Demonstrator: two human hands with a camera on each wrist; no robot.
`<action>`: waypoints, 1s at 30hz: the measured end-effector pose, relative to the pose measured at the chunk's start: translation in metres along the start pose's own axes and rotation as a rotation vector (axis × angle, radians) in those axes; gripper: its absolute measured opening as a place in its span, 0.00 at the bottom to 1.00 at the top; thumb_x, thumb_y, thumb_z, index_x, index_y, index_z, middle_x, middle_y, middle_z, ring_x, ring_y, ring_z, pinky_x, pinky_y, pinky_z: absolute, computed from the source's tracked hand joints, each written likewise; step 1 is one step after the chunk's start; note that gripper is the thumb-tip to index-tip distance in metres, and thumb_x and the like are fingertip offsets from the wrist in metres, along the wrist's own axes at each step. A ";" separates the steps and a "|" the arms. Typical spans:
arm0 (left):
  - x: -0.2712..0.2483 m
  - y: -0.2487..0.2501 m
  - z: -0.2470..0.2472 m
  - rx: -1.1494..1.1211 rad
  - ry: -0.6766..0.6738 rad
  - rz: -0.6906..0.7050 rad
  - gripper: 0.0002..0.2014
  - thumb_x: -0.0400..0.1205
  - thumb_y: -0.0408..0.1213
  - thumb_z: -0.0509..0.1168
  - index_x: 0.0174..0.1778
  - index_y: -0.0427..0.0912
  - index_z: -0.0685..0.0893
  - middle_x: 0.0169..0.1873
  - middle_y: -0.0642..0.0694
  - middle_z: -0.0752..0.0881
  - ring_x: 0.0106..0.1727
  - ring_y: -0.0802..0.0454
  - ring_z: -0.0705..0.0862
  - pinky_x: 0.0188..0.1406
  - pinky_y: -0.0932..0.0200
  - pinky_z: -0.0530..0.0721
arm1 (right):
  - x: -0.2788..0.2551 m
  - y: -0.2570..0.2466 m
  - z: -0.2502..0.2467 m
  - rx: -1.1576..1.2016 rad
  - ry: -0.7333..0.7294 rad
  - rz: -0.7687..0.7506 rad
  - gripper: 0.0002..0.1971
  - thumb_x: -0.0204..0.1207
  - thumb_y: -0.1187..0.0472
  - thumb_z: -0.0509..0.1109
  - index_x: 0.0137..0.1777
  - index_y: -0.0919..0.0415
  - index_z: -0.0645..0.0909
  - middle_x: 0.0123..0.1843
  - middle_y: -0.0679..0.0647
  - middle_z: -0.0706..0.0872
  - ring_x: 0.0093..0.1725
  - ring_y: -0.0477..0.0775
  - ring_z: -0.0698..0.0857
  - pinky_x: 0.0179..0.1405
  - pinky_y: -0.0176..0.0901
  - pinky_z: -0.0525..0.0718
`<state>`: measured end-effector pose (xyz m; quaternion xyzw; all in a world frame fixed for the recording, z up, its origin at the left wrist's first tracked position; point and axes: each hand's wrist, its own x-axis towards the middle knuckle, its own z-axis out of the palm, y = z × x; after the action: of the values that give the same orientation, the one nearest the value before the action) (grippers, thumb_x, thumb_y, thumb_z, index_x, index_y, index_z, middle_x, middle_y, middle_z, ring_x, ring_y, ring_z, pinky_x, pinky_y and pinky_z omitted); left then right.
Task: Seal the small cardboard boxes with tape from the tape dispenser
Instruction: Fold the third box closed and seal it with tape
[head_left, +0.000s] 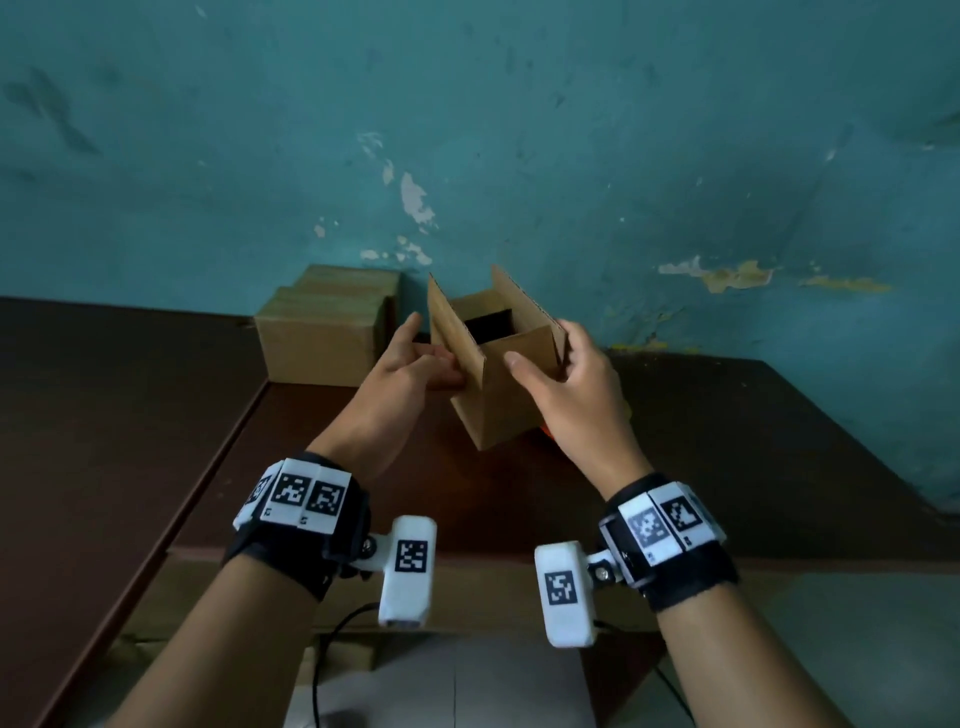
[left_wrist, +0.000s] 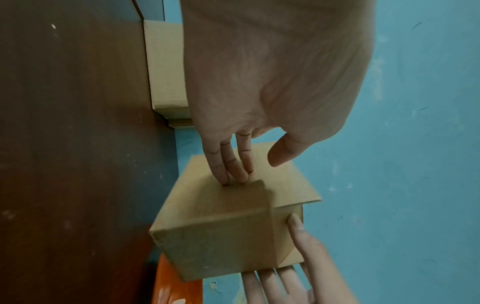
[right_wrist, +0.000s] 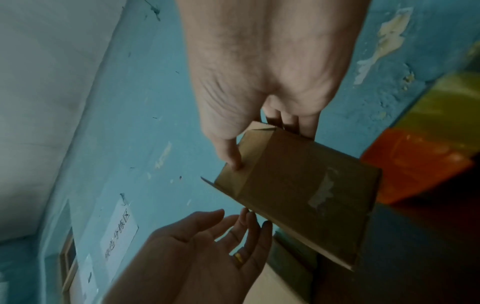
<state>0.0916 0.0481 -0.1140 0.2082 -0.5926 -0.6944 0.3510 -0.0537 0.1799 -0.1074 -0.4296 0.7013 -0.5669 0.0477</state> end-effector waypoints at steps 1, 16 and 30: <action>0.001 -0.001 -0.004 0.011 0.012 -0.006 0.38 0.90 0.26 0.60 0.93 0.45 0.49 0.54 0.38 0.83 0.52 0.45 0.89 0.51 0.58 0.85 | 0.000 0.000 0.006 0.031 0.001 0.006 0.27 0.76 0.41 0.79 0.73 0.49 0.82 0.61 0.45 0.92 0.60 0.44 0.91 0.61 0.58 0.92; 0.008 -0.015 -0.032 0.148 0.215 -0.147 0.22 0.88 0.35 0.63 0.79 0.43 0.71 0.53 0.40 0.84 0.42 0.50 0.81 0.39 0.53 0.79 | 0.012 0.017 0.033 0.272 -0.056 0.214 0.07 0.91 0.52 0.68 0.62 0.45 0.87 0.67 0.45 0.91 0.71 0.45 0.87 0.80 0.56 0.81; -0.003 -0.006 -0.032 0.289 0.343 0.006 0.07 0.77 0.41 0.68 0.49 0.46 0.88 0.47 0.46 0.89 0.55 0.45 0.85 0.58 0.45 0.82 | 0.014 0.026 0.014 0.015 0.171 0.259 0.23 0.74 0.40 0.83 0.61 0.52 0.84 0.62 0.50 0.83 0.56 0.42 0.83 0.45 0.35 0.80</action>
<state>0.1142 0.0289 -0.1271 0.3697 -0.6182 -0.5555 0.4154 -0.0691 0.1601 -0.1285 -0.2852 0.7482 -0.5957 0.0639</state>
